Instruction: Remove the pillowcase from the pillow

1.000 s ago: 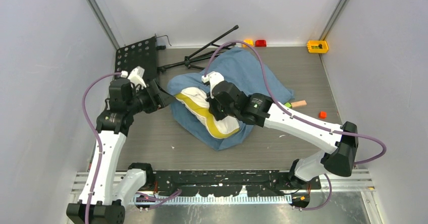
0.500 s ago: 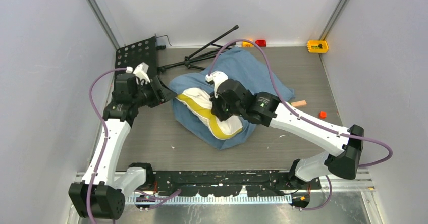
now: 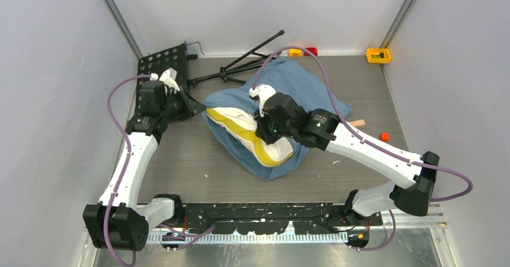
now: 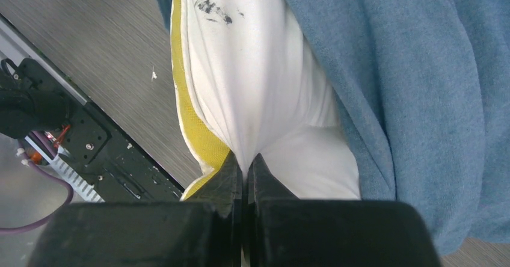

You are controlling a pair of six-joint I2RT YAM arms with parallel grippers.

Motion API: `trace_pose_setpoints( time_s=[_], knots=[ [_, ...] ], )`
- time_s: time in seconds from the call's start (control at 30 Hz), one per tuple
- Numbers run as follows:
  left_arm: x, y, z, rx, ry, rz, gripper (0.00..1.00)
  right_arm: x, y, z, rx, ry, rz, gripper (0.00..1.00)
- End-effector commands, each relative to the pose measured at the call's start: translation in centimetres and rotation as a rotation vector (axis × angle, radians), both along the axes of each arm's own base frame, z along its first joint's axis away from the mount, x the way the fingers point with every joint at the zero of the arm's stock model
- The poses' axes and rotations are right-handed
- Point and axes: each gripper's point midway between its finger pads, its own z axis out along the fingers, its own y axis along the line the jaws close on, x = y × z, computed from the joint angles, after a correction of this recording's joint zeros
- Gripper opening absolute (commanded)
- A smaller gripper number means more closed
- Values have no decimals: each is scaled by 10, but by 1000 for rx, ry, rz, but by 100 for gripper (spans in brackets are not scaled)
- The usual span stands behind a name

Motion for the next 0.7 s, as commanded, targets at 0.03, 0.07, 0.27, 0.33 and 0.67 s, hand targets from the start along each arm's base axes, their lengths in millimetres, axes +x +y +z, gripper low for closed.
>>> trace_pose_setpoints(
  time_s=[0.03, 0.07, 0.27, 0.33, 0.67],
  knots=[
    [28, 10, 28, 39, -74, 54, 6, -4, -3, 55, 127, -78, 26, 0],
    [31, 11, 27, 45, -69, 60, 6, -6, -4, 54, 126, -75, 33, 0],
    [50, 13, 15, 69, -69, 63, 6, -16, -7, 61, 145, -71, 75, 0],
    [55, 16, 3, 81, -47, 77, 6, -15, -10, 69, 159, -88, 62, 0],
    [90, 1, -51, -20, -33, 131, 5, -23, -12, 131, 342, -175, 81, 0]
  ],
)
